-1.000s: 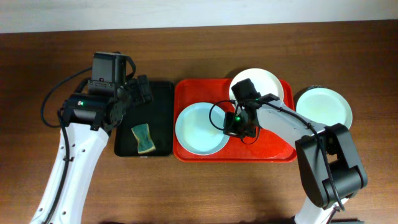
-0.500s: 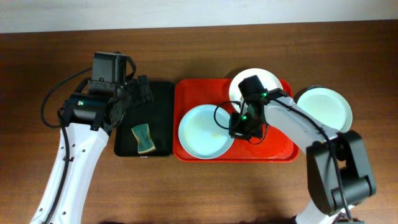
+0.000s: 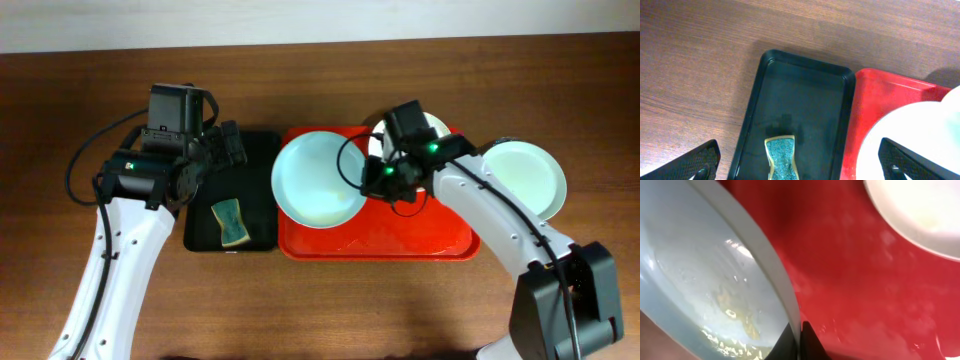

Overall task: Clean dirty plates on tray and stack at the side
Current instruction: 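Lift the light blue plate by its rim with the right gripper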

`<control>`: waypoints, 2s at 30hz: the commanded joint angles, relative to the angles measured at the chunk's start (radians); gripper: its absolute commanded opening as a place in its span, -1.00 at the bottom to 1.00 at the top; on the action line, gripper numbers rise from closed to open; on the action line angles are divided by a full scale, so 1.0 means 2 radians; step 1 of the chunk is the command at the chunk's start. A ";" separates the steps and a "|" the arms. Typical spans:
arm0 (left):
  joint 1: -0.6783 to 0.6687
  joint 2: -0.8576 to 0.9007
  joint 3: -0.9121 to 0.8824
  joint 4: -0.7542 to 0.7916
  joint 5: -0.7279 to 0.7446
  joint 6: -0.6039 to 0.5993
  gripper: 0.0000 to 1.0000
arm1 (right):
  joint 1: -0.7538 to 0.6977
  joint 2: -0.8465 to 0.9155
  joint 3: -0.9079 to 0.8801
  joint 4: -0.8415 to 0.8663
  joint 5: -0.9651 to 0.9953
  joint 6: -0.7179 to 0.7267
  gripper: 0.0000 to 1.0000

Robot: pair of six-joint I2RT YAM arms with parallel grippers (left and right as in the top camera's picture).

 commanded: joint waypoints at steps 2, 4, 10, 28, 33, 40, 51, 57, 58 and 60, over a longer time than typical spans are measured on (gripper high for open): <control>0.002 0.001 0.003 0.001 -0.002 -0.001 0.98 | 0.048 -0.009 0.011 0.044 0.074 0.039 -0.92; 0.002 0.001 0.003 0.001 -0.002 -0.001 0.98 | 0.075 -0.006 0.011 0.075 0.107 0.039 -0.92; 0.002 0.001 0.003 0.001 -0.002 -0.001 0.98 | 0.121 -0.002 0.011 0.130 0.165 0.039 -0.92; 0.002 0.001 0.003 0.001 -0.002 -0.001 0.98 | 0.172 0.083 0.011 0.325 0.281 -0.022 -0.92; 0.002 0.001 0.003 0.001 -0.002 -0.001 0.98 | 0.173 0.084 0.011 0.402 0.297 -0.150 -0.92; 0.002 0.001 0.003 0.001 -0.002 -0.001 0.98 | 0.173 0.084 0.011 0.468 0.297 -0.277 -0.92; 0.002 0.001 0.003 0.001 -0.002 -0.001 0.98 | 0.172 0.083 0.015 0.580 0.305 -0.374 -0.92; 0.002 0.001 0.003 0.001 -0.002 -0.001 0.99 | 0.173 0.076 0.016 0.592 0.305 -0.377 -0.92; 0.002 0.001 0.003 0.001 -0.002 -0.001 0.98 | 0.173 0.074 0.016 0.592 0.305 -0.377 -0.92; 0.002 0.001 0.003 0.001 -0.002 -0.001 0.98 | 0.173 0.070 0.016 0.593 0.304 -0.377 -0.92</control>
